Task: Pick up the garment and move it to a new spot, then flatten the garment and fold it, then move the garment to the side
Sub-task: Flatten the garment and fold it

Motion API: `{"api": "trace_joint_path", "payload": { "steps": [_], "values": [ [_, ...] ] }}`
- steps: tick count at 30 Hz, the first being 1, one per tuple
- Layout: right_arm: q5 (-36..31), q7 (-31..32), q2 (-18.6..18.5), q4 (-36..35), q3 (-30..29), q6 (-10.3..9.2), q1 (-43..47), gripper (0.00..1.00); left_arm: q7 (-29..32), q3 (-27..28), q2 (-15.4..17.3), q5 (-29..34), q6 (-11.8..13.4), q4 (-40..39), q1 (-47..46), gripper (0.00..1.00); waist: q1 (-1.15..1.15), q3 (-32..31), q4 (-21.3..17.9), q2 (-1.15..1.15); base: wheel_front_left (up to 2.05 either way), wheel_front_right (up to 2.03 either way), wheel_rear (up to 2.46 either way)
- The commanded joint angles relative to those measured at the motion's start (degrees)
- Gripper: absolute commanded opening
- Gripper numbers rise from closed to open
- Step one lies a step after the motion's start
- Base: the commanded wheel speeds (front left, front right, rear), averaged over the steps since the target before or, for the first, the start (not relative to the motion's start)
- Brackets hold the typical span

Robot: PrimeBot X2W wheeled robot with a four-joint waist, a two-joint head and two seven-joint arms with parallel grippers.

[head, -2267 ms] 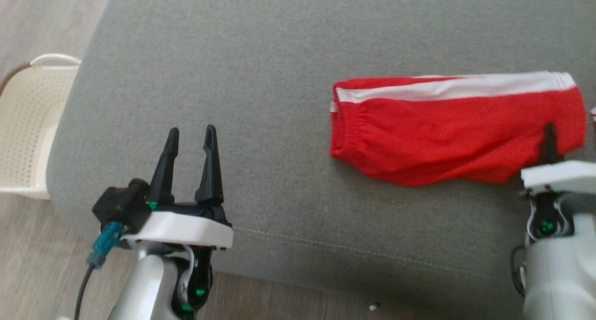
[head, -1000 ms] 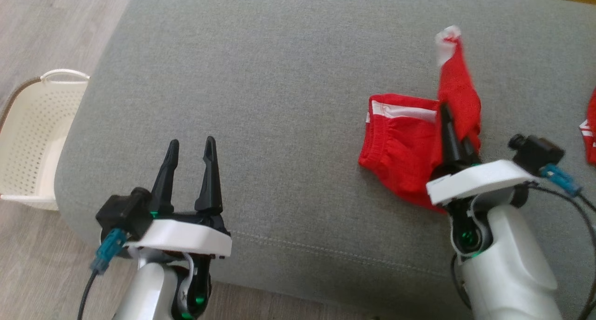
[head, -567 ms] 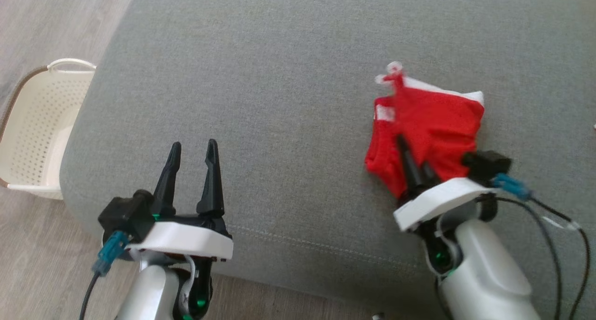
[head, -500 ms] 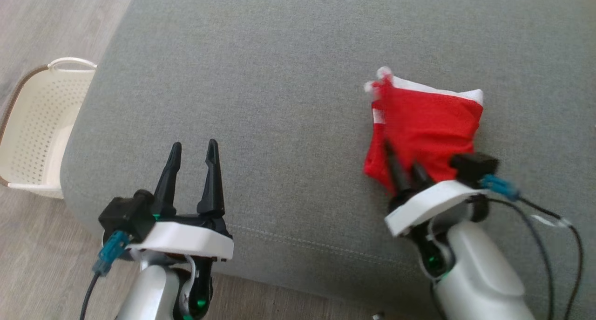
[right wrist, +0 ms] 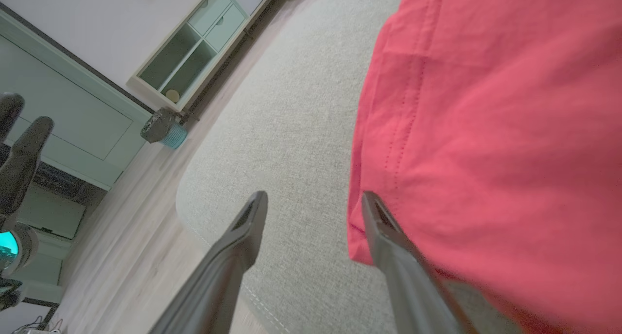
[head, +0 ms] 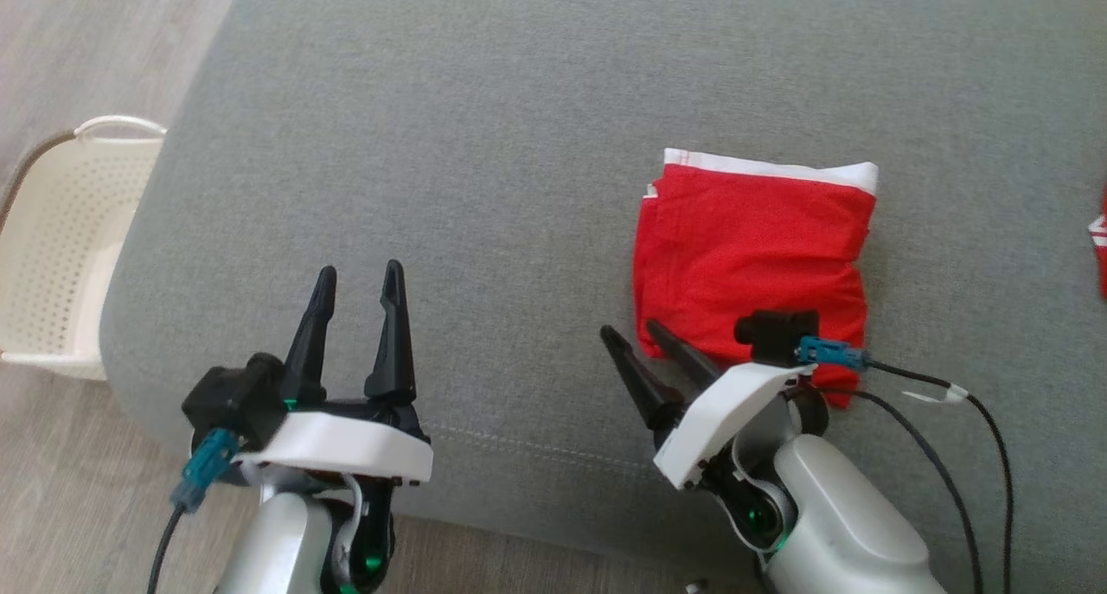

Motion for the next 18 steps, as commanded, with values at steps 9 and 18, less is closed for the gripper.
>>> {"api": "trace_joint_path", "payload": {
  "steps": [9,18],
  "values": [
    [3.1,0.0,-0.5,-7.5,-0.3,0.41,-1.7,1.00,-0.7,2.5,0.2,0.2,-0.1,-1.8,-1.6,1.00,0.00,-1.2,-3.3,0.00,0.00,0.00,0.00],
    [-10.7,-8.7,-5.9,-14.6,-13.1,0.41,-1.8,1.00,-0.7,4.1,0.2,1.0,-0.6,-3.3,-2.4,1.00,0.00,-2.2,-7.6,0.00,0.00,0.00,0.00]
  ]
}}
